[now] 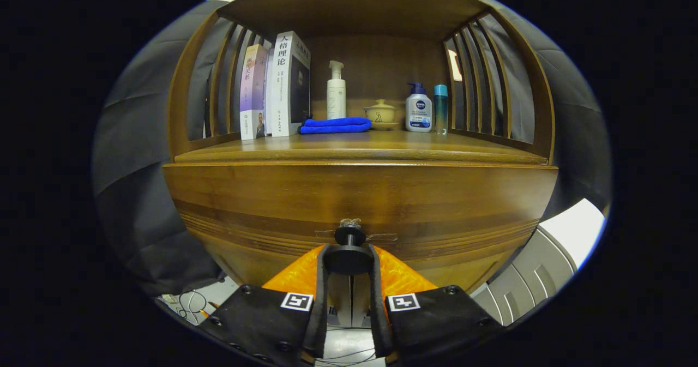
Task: Pull open the drawer, take out the items inside it, and place them on the countertop above the cabinet.
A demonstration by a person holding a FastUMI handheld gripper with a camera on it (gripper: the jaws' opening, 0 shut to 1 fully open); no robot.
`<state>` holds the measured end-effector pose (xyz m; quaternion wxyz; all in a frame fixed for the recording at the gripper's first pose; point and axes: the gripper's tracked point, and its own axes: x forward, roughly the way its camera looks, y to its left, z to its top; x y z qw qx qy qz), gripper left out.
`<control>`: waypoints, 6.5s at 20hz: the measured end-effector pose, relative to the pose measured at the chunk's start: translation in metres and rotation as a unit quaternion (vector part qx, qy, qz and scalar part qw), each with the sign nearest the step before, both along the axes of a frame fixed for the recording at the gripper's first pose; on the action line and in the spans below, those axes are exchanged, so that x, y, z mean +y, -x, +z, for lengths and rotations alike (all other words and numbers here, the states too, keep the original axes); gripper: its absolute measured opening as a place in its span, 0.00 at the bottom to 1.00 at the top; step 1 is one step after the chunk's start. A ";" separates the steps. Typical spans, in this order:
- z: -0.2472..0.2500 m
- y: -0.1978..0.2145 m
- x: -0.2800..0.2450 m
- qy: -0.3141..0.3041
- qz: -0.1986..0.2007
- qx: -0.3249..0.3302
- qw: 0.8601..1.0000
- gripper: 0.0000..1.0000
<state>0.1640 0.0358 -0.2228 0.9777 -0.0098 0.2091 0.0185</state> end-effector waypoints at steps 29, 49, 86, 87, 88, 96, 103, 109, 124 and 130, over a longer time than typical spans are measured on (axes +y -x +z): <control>0.004 0.132 0.000 0.003 0.027 -0.003 1.000 0.36; 0.093 0.167 0.014 0.035 0.089 -0.142 0.985 0.90; 0.012 0.035 0.020 -0.047 0.100 0.294 0.949 0.75; 0.010 0.034 0.020 -0.048 0.097 0.293 0.950 0.62; 0.012 0.032 0.017 -0.045 0.092 0.287 0.952 0.50; 0.031 0.028 0.024 -0.066 0.101 0.222 0.968 0.15; 0.104 0.023 0.026 -0.058 0.118 0.089 0.987 0.15; 0.166 0.022 0.027 -0.056 0.129 0.001 0.990 0.15; 0.185 -0.091 0.011 -0.074 0.053 0.017 0.996 0.15; 0.156 -0.128 0.001 -0.091 0.021 0.057 0.994 0.16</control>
